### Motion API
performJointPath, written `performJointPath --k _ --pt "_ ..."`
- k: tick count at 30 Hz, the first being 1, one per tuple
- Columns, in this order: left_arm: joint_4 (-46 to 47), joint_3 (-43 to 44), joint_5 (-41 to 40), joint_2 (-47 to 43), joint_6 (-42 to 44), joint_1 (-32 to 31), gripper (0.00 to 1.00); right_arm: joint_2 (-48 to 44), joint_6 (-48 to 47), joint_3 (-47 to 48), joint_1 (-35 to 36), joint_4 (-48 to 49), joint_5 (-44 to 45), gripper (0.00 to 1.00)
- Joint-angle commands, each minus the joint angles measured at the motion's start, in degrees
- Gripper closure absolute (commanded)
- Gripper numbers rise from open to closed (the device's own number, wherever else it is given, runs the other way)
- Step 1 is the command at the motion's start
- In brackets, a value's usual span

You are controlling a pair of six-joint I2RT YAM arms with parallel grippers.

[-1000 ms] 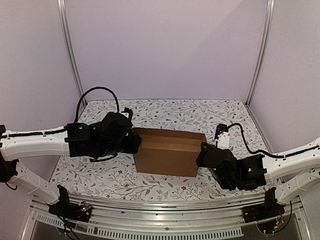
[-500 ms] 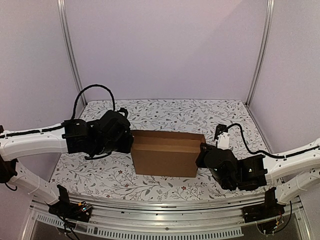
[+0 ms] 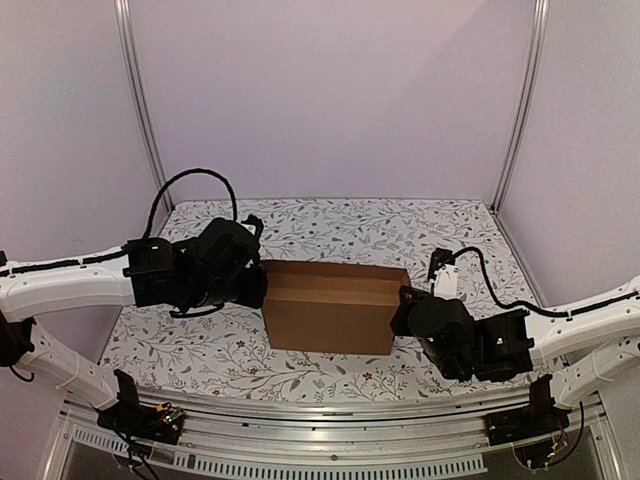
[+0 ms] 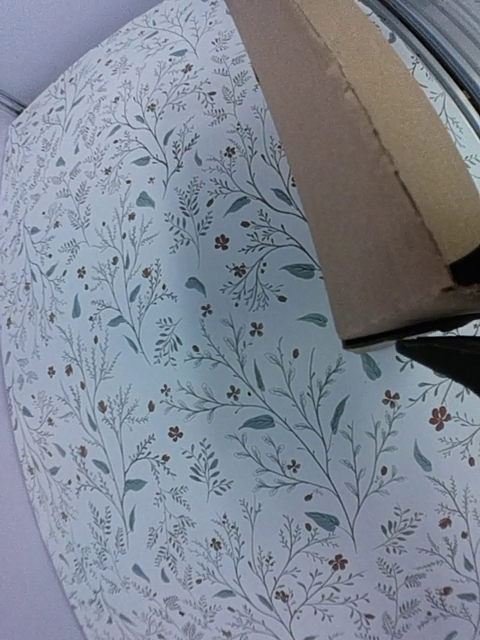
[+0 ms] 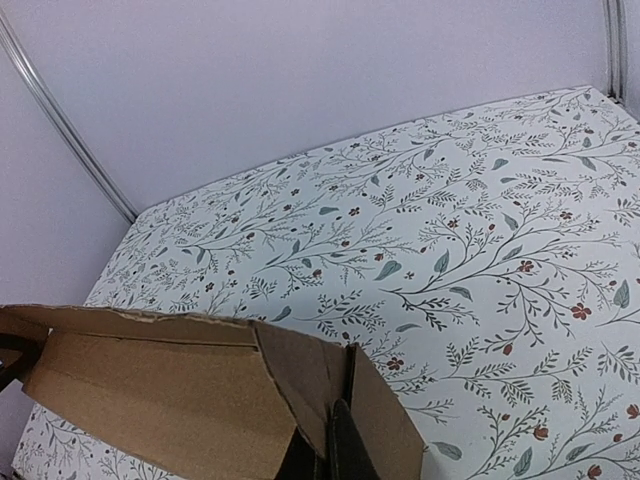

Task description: Fold the paper box

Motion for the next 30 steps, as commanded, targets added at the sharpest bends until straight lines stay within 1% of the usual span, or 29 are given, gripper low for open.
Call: performJointPath --k 1,3,6,7,9,10,11,12,14,18,23,30 --pt "-2.0 0.7 -1.3 -0.2 1.3 1.3 0.94 3.3 0.3 -2.9 0.5 -11.1 -6.1 1.0" --pt "-2.0 0.4 -1.3 -0.2 1.1 1.2 1.0 3.3 0.3 -2.9 0.5 -11.1 -6.2 1.0" --pt "-1.9 -0.4 -1.3 0.0 0.3 1.0 1.0 3.2 0.3 -2.7 0.5 -11.1 -6.4 1.0" --pt "-1.8 -0.7 -1.3 0.1 0.0 0.8 1.0 3.2 0.1 -2.5 0.6 -11.2 -6.6 0.98" --pt "-1.7 -1.4 -1.2 0.5 -1.2 0.4 1.0 2.9 -0.3 -2.1 0.6 -11.2 -6.8 0.89" --pt "-1.6 -1.9 -1.0 0.7 -1.7 0.3 1.0 2.6 -0.3 -1.8 0.6 -11.2 -6.8 0.81" --pt "-1.5 -2.4 -0.9 1.1 -2.3 0.1 1.0 2.3 -0.4 -1.6 0.6 -11.5 -6.8 0.69" --pt "-1.4 -2.8 -0.8 1.3 -2.9 -0.1 1.0 1.9 -0.6 -1.3 0.5 -11.7 -6.9 0.63" --pt "-1.1 -3.6 -0.6 1.9 -4.0 -0.5 1.0 0.6 -1.2 -0.8 0.6 -12.3 -7.1 0.54" --pt "-0.1 -5.3 -0.7 2.3 -6.0 -1.3 1.0 -3.2 -2.6 -0.2 0.6 -13.5 -7.8 0.43" --pt "0.9 -6.2 -0.6 2.6 -7.1 -2.0 1.0 -8.4 -5.8 0.4 0.6 -14.2 -9.3 0.35" --pt "1.3 -6.2 -0.9 3.3 -7.7 -3.0 1.0 -12.4 -10.0 3.6 0.5 -14.5 -10.8 0.29"
